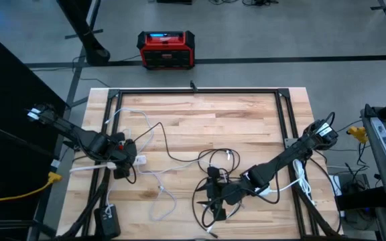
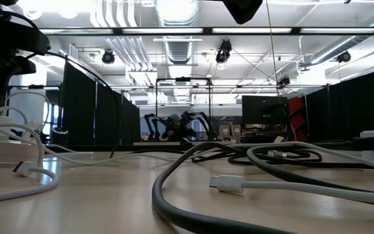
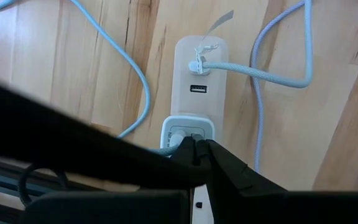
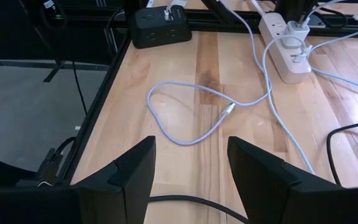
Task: Insert USB
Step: Insert the black charger cable into the white charger adapter connected to the left white outlet extension
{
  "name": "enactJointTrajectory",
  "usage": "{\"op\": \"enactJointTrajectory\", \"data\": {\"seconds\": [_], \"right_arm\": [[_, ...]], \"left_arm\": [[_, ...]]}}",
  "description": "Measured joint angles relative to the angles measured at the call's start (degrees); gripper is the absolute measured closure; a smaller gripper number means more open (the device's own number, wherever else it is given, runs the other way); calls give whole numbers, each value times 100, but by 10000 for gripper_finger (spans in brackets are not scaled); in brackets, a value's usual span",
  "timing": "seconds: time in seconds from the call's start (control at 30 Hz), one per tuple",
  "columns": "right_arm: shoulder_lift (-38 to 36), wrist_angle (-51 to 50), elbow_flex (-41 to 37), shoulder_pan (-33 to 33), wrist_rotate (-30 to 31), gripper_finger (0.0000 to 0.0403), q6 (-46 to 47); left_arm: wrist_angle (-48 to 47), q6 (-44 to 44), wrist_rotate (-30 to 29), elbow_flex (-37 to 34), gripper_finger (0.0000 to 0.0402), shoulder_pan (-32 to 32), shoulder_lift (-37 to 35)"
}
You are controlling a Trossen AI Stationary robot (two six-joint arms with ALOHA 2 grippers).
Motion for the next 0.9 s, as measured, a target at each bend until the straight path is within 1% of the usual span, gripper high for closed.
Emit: {"op": "enactJointTrajectory", "data": {"seconds": [0.4, 0.67, 0.9], "right_arm": [[0, 2, 0, 0, 2, 217, -2], [0, 2, 0, 0, 2, 217, -2], [0, 2, 0, 0, 4, 217, -2]], "left_arm": [[-44, -237, -3, 155, 388, 4, 33], [-47, -563, 77, 149, 329, 0, 33], [-50, -695, 3, 149, 298, 0, 26]]}}
